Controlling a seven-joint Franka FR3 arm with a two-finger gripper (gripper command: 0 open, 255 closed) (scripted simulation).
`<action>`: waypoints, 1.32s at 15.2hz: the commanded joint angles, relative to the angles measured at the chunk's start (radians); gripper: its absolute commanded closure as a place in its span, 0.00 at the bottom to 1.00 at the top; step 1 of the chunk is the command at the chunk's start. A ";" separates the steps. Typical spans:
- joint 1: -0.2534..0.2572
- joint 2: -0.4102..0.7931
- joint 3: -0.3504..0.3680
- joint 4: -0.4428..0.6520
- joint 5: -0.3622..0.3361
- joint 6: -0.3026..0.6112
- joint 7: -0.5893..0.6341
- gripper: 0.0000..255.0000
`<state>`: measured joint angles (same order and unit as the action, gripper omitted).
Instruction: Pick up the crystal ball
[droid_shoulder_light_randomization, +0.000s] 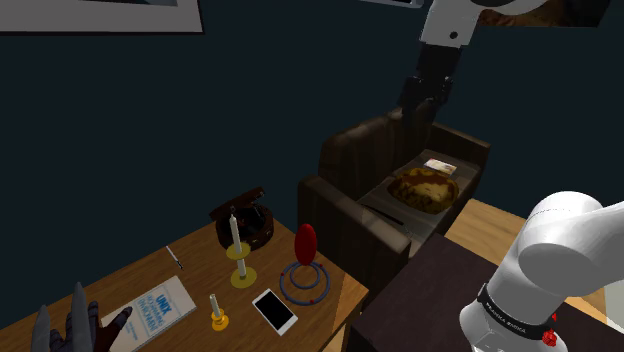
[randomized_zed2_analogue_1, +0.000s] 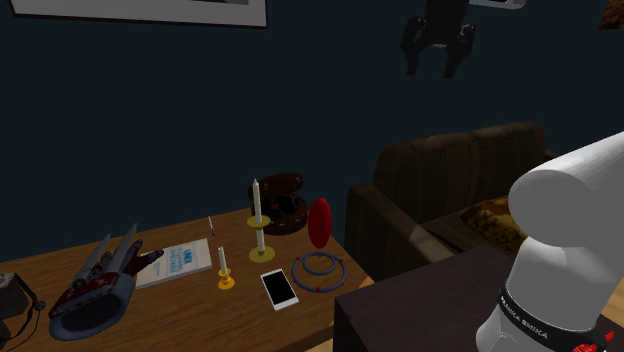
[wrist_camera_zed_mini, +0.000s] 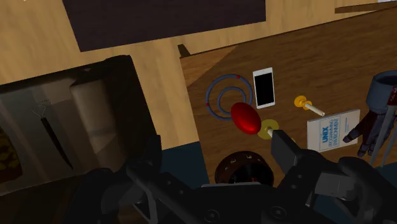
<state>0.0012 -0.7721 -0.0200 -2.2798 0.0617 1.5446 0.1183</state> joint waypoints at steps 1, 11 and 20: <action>0.000 0.000 0.000 0.000 0.000 0.000 0.000 0.00; -0.047 0.164 0.083 -0.171 0.224 0.283 0.350 0.00; -0.042 0.415 0.146 -0.234 0.462 0.593 0.582 0.00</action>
<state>-0.0437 -0.3989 0.1188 -2.5189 0.4928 2.0963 0.6741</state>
